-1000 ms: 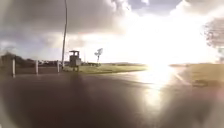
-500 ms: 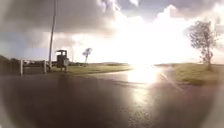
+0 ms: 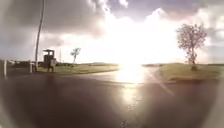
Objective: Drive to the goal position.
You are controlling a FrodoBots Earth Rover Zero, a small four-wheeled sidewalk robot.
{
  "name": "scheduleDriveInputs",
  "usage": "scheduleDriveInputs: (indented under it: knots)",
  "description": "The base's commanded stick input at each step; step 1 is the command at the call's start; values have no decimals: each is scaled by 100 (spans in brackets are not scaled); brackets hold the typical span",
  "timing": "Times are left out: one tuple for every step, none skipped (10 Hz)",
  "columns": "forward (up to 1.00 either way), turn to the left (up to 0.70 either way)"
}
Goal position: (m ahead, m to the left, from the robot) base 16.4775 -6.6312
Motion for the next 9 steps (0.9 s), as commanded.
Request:
scheduleDriveInputs:
  knots:
    - [0, -70]
    - [0, -70]
    - [0, -70]
    - [19, -55]
    - [69, -15]
    - [70, -14]
    - [70, -10]
    - [70, 0]
    - [70, 0]
